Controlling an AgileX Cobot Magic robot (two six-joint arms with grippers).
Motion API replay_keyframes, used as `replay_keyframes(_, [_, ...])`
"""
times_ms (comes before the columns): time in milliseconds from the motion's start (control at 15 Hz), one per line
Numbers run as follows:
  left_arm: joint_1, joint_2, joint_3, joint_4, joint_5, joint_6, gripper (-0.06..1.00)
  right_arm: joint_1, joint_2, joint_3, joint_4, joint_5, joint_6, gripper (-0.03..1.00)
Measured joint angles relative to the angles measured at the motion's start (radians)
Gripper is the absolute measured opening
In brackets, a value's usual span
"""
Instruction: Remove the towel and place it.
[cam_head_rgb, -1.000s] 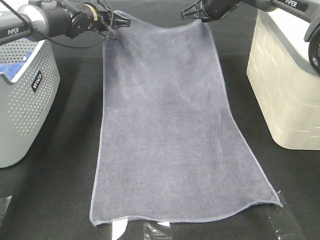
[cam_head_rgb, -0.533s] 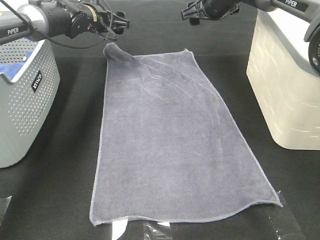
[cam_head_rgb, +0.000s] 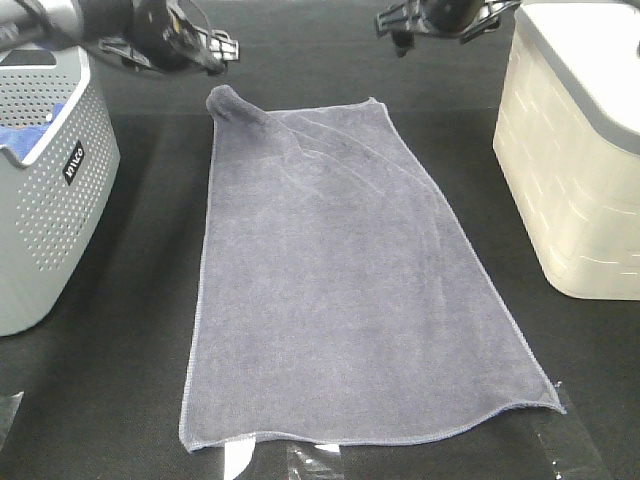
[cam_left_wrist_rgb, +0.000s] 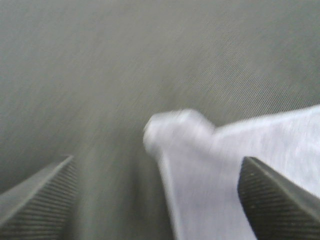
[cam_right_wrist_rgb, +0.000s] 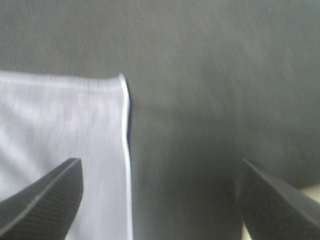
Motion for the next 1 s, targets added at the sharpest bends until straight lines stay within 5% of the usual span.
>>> replay_keyframes(333, [-0.043, -0.205, 0.0, -0.209, 0.448, 0.277, 0.78, 0.0, -0.179, 0.0, 0.146, 0.398, -0.04, 0.78])
replay_keyframes(467, [-0.061, -0.288, 0.0, -0.245, 0.606, 0.324, 0.78, 0.0, -0.247, 0.013, 0.247, 0.425, -0.072, 0.78])
replay_keyframes(733, [-0.098, -0.485, 0.101, -0.241, 0.654, 0.332, 0.78, 0.001, -0.458, 0.255, 0.341, 0.43, -0.097, 0.78])
replay_keyframes(1000, [-0.208, -0.765, 0.467, -0.243, 0.656, 0.324, 0.78, 0.001, -0.739, 0.642, 0.335, 0.433, -0.104, 0.78])
